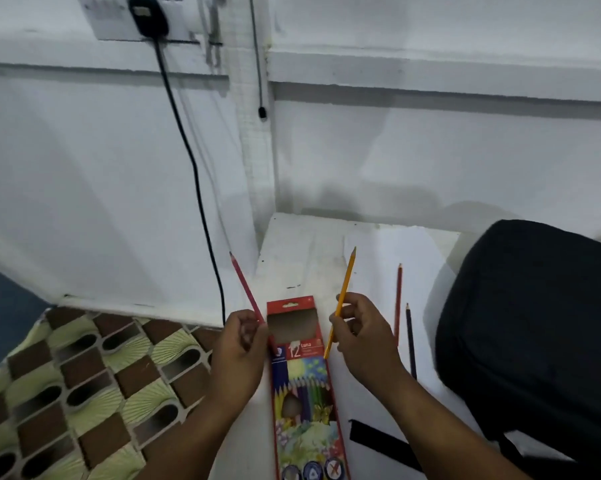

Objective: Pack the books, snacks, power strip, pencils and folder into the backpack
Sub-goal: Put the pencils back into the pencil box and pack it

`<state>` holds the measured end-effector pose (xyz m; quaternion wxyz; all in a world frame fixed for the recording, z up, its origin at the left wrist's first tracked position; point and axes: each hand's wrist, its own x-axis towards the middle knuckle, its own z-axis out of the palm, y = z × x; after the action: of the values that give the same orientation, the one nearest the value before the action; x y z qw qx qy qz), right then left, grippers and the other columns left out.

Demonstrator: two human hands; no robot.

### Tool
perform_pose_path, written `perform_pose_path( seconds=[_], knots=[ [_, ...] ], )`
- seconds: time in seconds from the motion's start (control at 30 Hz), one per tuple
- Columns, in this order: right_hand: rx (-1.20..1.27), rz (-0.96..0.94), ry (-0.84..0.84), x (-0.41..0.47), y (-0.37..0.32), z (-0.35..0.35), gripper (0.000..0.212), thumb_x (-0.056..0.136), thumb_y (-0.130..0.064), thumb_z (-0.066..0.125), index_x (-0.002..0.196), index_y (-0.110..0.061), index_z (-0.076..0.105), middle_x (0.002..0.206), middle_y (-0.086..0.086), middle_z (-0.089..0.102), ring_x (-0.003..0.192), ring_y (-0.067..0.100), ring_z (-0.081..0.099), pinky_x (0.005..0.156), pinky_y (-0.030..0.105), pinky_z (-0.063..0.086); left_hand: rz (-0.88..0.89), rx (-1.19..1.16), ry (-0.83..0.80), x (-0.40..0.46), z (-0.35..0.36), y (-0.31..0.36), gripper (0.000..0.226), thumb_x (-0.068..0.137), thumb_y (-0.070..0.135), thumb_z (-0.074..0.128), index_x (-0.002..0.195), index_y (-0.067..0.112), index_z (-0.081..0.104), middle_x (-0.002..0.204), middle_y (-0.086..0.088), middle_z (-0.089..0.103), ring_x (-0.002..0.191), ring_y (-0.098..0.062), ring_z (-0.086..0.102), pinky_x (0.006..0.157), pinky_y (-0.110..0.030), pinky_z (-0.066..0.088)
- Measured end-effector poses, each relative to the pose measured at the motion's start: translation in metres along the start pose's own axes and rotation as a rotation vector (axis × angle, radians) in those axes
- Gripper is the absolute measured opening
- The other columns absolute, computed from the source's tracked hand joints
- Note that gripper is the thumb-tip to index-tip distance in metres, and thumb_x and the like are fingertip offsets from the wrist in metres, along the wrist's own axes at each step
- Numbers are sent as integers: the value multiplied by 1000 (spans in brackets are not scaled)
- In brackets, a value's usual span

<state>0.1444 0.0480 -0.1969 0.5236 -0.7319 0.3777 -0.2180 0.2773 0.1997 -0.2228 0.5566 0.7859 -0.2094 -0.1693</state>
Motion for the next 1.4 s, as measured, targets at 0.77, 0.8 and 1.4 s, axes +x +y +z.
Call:
perform_pose_path(
  seconds=[0.77,0.8,1.4],
  knots=[
    [-47,-110,-145,59,33,25,34,95,-32,63,125,-30,45,97,-15,70,89,-4,67,72,7,51,31,-57,54,13,17,-7,23,97,22,62,116,32,53,86,3,71,81,-15,71,65,-37,60],
    [-47,-116,-146,60,34,26,36,95,-31,63,126,-31,45,98,-13,71,89,-2,68,73,8,51,38,-61,83,17,18,-7,31,95,21,65,121,31,51,84,3,71,80,-15,71,66,-35,60],
    [-127,-297,-144,57,40,28,72,88,-26,73,149,-29,34,93,-18,66,97,-3,62,80,2,45,242,59,177,21,21,-6,20,93,16,66,108,29,63,87,17,69,86,-4,68,69,-15,56]
  ],
)
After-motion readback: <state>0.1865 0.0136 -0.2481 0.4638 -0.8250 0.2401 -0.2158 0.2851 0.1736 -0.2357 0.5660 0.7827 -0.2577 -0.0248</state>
